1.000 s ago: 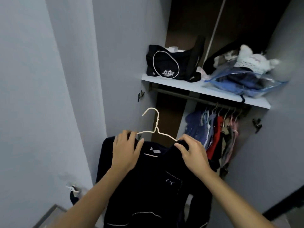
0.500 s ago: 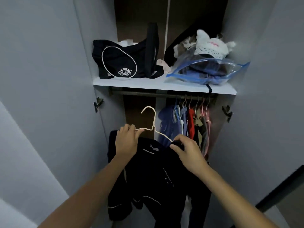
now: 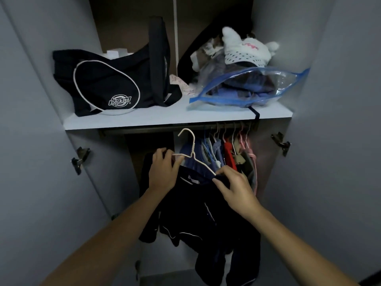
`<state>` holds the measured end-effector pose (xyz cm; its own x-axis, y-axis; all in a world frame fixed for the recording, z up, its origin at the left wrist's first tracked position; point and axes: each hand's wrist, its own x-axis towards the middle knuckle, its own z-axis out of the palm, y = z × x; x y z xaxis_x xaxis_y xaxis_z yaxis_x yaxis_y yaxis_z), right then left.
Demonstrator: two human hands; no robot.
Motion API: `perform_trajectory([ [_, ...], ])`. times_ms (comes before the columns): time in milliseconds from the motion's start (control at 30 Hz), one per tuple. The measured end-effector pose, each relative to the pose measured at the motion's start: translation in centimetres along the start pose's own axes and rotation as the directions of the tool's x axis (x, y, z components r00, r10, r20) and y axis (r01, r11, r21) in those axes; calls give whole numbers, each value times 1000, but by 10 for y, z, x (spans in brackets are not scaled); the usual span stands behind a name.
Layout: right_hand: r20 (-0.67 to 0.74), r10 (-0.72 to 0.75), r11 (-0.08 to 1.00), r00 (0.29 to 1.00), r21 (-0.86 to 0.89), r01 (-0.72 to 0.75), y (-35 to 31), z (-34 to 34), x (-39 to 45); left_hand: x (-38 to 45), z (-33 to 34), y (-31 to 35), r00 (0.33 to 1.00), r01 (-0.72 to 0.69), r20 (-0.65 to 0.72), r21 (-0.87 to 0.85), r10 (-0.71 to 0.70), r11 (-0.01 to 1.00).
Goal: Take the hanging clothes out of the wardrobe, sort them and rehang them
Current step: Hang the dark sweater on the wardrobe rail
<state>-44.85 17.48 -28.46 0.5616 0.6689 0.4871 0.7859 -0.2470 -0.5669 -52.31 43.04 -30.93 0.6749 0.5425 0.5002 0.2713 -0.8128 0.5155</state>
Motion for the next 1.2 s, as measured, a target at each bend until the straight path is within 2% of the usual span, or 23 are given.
perform_trajectory([
  [267,-105,83,991,991,-99,-94,37,57,57,68,66,-42,980,56,193,-57,-44,997],
  [567,-227,242,966,943,-40,-257,64,94,88,125,114,-34,928,149,349,-38,-127,988],
  [867,-292,398,911,869,15,-412,76,131,125,162,147,-40,908,115,407,-2,-104,993],
  [1200,-353,413,876,840,-99,-473,109,160,157,192,170,-48,907,71,411,63,-90,996],
])
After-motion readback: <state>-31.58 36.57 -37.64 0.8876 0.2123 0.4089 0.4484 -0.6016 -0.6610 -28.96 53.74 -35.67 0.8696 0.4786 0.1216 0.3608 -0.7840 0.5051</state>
